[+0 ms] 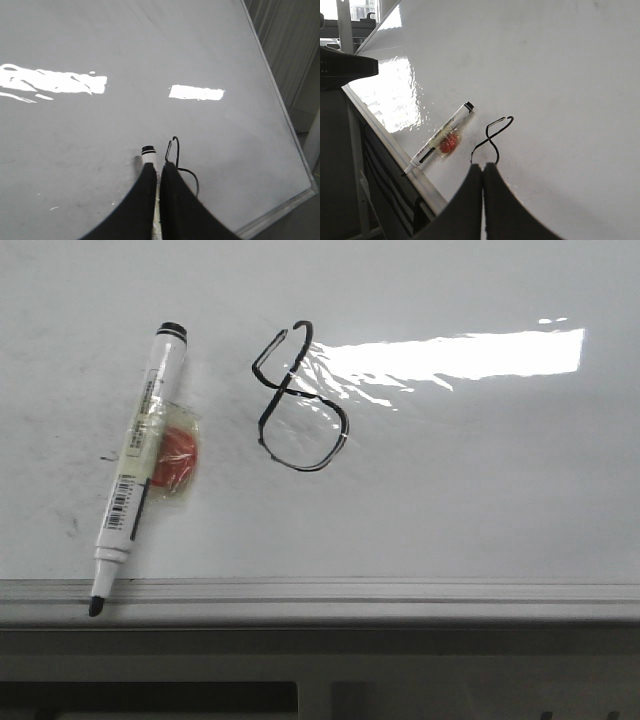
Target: Write number 8 on whiteboard
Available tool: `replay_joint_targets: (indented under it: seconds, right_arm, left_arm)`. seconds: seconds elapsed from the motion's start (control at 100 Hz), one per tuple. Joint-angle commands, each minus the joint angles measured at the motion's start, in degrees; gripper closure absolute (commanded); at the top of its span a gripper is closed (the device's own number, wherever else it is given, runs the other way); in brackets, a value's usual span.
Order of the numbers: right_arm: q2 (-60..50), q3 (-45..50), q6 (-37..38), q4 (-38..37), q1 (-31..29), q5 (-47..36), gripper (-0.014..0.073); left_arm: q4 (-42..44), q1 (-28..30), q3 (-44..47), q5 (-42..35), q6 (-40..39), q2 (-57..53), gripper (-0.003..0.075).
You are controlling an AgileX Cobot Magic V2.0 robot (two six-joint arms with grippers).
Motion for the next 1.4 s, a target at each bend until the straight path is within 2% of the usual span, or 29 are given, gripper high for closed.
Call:
replay_joint_targets:
  seconds: [0.0,0.17,0.32,0.51,0.55,0.64,0.76,0.83,1.389]
  right_arm:
    - [0.44,-1.53,-0.65,-0.45,-0.19,-4.91,0.0657]
    - [0.44,-1.53,-0.65,-0.45,-0.19,-4.91,0.0657]
    - [0.44,-1.53,-0.65,-0.45,-0.19,-4.91,0.0657]
    - [0.44,-1.53,-0.65,-0.45,-0.19,-4.91,0.0657]
    - [0.44,-1.53,-0.65,-0.45,-0.19,-4.91,0.0657]
    - [0.44,-1.53,-0.65,-0.45,-0.19,-4.91,0.0657]
    - [0.44,-1.53,-0.65,-0.45,-0.19,-4.91,0.0657]
    - [0.44,-1.53,-0.65,-0.45,-0.19,-4.91,0.0657]
    - [0.44,-1.53,-0.65,-0.45,-0.19,-4.91,0.0657]
  left_arm:
    - [0.88,4.71,-0.24,-5.92,-0.04,-0.47,0.0741]
    - [12.47,21.89,1.77,-5.23,-0.04,-6.77,0.0741]
    - [17.73,34.91,2.45,1.44,-1.11,-12.05,0.0741]
    - [20.0,44.46,6.52,10.02,-1.77,-17.84,0.0741]
    - [20.29,45.27,6.23,15.96,-1.77,-17.87,0.0741]
    - [20.59,45.87,6.35,24.25,-1.57,-17.78,0.0741]
    - [20.59,45.87,6.35,32.77,-0.78,-17.78,0.0741]
    - [20.59,45.77,6.35,33.22,2.04,-17.78,0.0741]
    - [20.32,45.77,6.35,33.1,2.04,-17.78,0.0741]
